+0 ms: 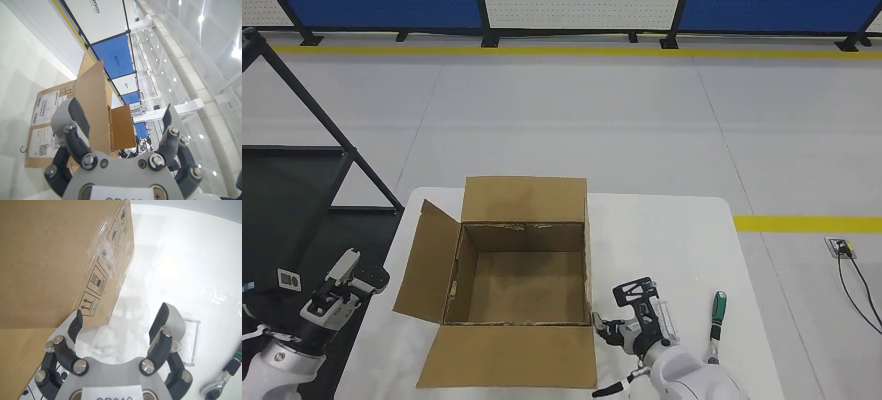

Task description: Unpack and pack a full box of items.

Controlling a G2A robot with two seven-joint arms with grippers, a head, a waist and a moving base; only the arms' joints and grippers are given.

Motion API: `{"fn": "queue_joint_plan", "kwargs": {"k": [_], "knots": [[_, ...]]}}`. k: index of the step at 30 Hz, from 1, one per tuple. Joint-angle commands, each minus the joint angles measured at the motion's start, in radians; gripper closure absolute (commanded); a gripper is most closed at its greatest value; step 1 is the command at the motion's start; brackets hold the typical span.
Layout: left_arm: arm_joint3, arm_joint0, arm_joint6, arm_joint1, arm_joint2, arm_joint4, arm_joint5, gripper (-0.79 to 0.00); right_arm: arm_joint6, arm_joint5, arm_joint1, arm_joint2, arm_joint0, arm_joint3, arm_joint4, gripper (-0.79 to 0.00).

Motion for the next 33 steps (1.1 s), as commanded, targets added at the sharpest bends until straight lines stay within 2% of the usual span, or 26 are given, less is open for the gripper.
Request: {"fn": "queue_joint_plan", "kwargs": {"k": [1, 7, 11, 17, 33], "knots": [[0.001, 0.000, 0.002, -0.001, -0.001, -0.001, -0.001, -0.785, -0.005, 0.014, 0.001, 0.011, -0.010, -0.025, -0.005, -0.785], [0.000, 0.000, -0.002, -0.002, -0.005, -0.004, -0.003, -0.785, 0.000, 0.016, 0.016, 0.121, -0.125, -0.211, -0.024, -0.785], [-0.003, -0.005, -0.007, -0.002, -0.002, 0.002, -0.001, -0.785, 0.026, -0.033, 0.028, 0.192, -0.220, -0.336, -0.033, -0.785], [-0.003, -0.007, -0.011, -0.003, -0.001, 0.004, 0.001, -0.785, -0.053, -0.192, 0.041, 0.240, -0.287, -0.336, -0.020, -0.785], [-0.004, 0.001, -0.044, -0.005, 0.015, 0.020, -0.003, -0.785, -0.071, -0.196, 0.043, 0.248, -0.278, -0.305, 0.001, -0.785]]}}
